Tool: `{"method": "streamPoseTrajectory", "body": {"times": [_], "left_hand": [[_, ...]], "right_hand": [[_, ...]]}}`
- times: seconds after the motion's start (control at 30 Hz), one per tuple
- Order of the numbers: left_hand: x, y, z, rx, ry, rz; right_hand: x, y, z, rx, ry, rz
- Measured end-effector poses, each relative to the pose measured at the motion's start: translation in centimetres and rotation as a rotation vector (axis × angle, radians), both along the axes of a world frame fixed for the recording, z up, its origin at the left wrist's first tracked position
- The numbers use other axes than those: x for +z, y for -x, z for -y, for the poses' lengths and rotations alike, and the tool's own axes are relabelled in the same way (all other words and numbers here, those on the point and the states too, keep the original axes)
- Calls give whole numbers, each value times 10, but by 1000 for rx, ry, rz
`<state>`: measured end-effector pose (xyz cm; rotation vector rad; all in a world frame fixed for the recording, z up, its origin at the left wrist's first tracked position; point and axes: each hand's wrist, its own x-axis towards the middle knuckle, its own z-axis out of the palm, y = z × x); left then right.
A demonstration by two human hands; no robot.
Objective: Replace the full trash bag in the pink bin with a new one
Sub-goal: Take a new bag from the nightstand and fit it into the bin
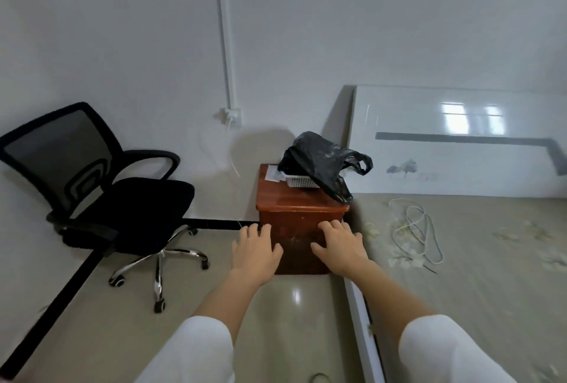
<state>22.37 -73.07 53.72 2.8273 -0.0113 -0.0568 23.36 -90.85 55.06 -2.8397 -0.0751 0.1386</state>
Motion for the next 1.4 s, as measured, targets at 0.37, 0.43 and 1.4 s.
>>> {"method": "streamPoseTrajectory", "body": {"times": [0.37, 0.43, 1.4], "left_hand": [[-41, -235, 115, 36, 106, -135], [-47, -261, 124, 19, 91, -162], [-105, -528, 131, 633, 976, -322]], "right_hand": [[-29, -249, 122, -76, 40, -98], [-33, -278, 131, -81, 40, -112], [-79, -568, 159, -247, -477, -221]]}}
